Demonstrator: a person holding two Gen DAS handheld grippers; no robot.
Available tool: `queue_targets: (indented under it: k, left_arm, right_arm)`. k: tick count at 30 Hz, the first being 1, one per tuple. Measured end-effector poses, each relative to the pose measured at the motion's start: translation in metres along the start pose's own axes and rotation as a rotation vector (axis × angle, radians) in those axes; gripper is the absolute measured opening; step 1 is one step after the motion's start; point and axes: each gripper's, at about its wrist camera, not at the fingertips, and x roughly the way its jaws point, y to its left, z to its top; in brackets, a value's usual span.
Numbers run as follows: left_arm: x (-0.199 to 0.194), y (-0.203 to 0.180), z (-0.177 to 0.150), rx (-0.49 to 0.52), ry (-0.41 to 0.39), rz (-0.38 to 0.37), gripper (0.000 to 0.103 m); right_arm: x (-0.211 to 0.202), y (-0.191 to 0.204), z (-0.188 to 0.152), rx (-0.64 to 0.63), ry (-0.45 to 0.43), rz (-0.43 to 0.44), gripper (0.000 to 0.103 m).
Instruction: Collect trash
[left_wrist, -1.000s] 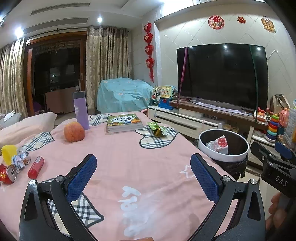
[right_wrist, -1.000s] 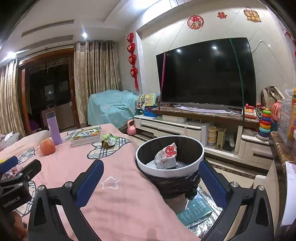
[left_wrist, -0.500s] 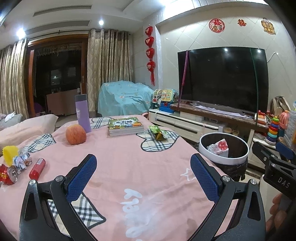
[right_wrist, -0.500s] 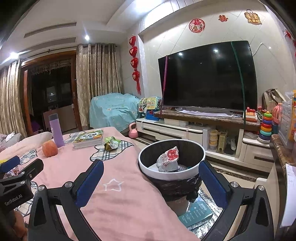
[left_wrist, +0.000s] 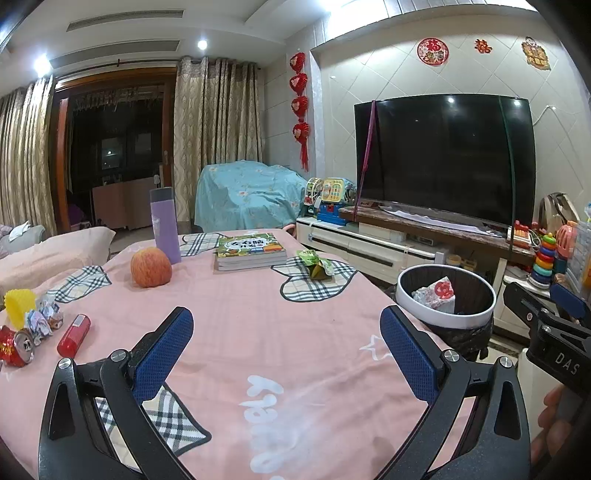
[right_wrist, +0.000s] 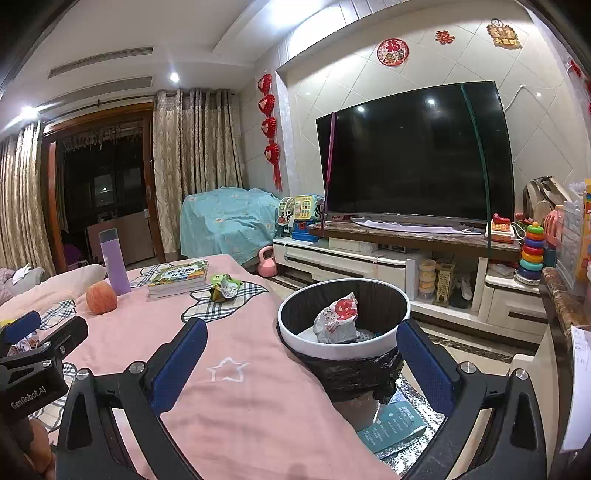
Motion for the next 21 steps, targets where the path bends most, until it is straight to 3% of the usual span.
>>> queue_targets:
  k: [21]
  left_arm:
    - [0.0031,0.0,-0.0035,0.007,0.01,-0.004,0.103]
  right_arm:
    - [-0.0005,0.0016,0.0005,-0.001,-0.001,0.006,0.103]
